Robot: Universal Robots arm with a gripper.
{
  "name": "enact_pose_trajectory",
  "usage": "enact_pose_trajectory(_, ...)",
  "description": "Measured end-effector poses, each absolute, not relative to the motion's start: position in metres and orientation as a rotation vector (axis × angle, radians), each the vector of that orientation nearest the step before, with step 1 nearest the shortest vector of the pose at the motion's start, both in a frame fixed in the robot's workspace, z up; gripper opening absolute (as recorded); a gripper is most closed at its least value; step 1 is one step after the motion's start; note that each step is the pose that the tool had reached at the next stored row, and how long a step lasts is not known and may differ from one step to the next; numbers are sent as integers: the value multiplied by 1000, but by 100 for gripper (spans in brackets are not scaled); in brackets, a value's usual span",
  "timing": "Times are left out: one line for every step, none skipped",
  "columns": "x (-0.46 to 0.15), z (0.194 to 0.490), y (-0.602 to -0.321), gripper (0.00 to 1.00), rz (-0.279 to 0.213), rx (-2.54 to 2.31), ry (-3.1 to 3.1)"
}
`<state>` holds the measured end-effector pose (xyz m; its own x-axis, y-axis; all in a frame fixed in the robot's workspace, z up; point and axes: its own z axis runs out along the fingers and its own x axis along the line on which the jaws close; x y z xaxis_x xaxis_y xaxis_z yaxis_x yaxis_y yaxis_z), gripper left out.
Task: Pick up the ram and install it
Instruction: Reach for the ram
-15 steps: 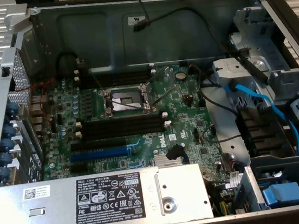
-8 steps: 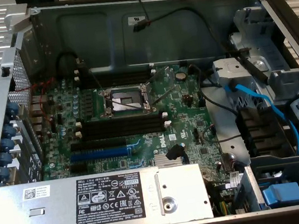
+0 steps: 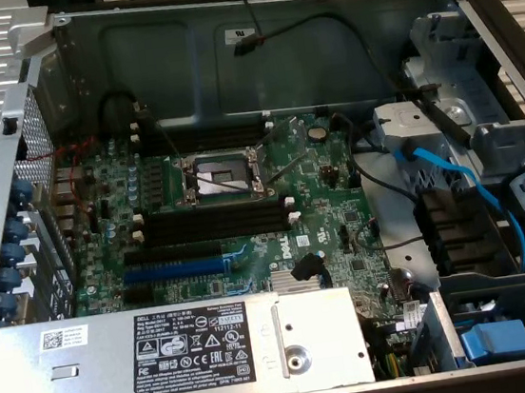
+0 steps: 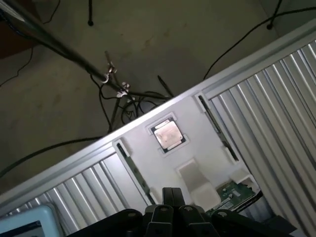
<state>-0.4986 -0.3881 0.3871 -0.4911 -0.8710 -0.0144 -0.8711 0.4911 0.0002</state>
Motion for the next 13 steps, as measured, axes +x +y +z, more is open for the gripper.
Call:
enact_pose_trajectory(-499,387,-388,11,13,-1597,2695)
enact_pose_trajectory(-499,387,-388,11,14,-1618,2686)
enact_pose_trajectory(-499,386,-388,11,15,-1637,2679)
enact_pose_trajectory(-499,386,-388,11,15,-1657,2670)
enact_pose_trajectory(-499,386,-388,11,16,-1678,2662)
enact_pose_trajectory(-499,386,-388,11,17,-1698,2653)
enact_pose_trajectory(-499,385,-388,11,17,-1717,2645)
enact_pose_trajectory(-499,385,-388,11,17,-1737,2637)
enact_pose_trajectory(-499,385,-388,11,18,-1756,2628)
enact_pose_trajectory(-499,385,-388,11,18,-1775,2619)
enact_pose_trajectory(-499,384,-388,11,18,-1794,2610)
enact_pose_trajectory(-499,384,-388,11,17,-1815,2598)
enact_pose_trajectory(-499,384,-388,11,15,-1834,2587)
